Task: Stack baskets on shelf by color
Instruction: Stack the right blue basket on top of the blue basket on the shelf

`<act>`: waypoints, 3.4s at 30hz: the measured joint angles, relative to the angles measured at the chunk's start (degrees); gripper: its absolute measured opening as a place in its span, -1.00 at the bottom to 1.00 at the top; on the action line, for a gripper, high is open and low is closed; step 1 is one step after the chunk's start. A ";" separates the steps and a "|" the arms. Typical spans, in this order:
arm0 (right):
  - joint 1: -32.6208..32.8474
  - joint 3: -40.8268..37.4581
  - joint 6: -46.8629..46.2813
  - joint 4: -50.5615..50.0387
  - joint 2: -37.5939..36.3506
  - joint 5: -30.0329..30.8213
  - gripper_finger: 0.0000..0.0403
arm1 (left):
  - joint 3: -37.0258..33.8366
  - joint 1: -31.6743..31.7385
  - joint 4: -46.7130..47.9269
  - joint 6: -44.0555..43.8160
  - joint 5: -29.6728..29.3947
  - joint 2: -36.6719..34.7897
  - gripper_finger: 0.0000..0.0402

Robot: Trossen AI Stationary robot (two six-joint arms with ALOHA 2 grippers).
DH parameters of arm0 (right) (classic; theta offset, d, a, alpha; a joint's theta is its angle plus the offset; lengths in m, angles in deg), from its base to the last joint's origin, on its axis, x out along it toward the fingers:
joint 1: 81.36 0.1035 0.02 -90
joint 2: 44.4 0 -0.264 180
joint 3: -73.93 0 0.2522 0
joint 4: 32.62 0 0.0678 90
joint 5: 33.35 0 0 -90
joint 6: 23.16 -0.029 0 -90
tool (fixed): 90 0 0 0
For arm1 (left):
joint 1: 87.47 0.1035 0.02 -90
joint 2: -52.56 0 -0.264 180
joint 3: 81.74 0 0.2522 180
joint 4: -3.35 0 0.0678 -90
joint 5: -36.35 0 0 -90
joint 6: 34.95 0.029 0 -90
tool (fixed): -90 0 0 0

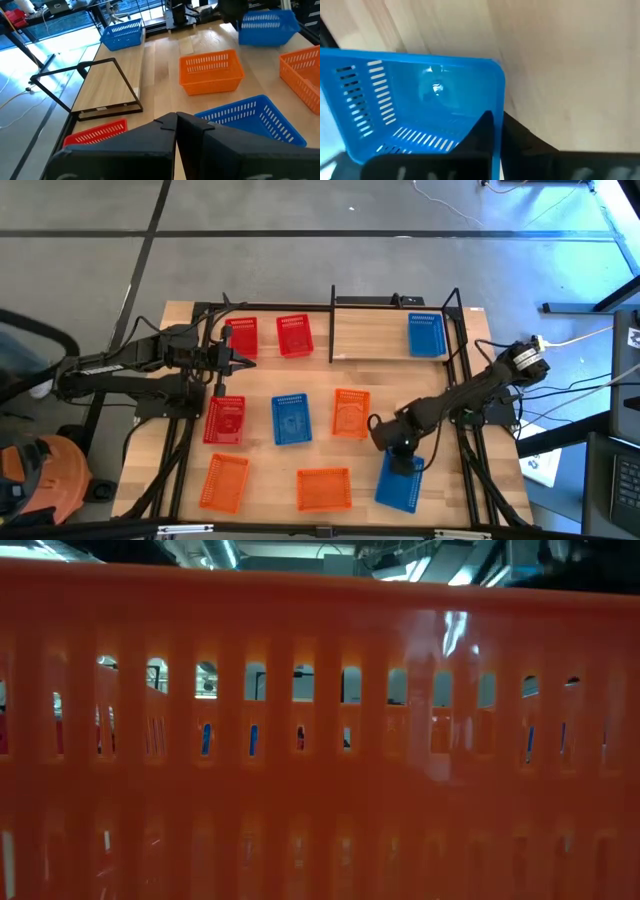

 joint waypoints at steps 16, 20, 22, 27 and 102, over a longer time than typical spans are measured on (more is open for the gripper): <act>-26.67 32.49 40.54 -39.92 -4.56 17.20 -0.99 | 0.00 -0.03 -0.08 -0.01 1.38 0.00 -1.00; -35.94 35.66 49.77 -39.80 -5.41 21.90 -0.99 | 0.00 -0.02 -0.33 0.00 2.71 -0.02 -1.00; -40.72 36.49 55.89 -39.92 -5.55 23.65 -0.99 | 0.00 -0.02 -0.36 0.00 2.51 0.00 -1.00; -53.28 37.60 71.74 -39.90 -5.52 28.50 -0.99 | 0.00 -0.02 -0.52 -1.25 1.49 0.00 -1.00; -77.80 37.58 87.17 -36.62 5.47 26.30 -0.97 | 0.00 0.00 -3.06 -5.57 -8.15 0.00 -1.00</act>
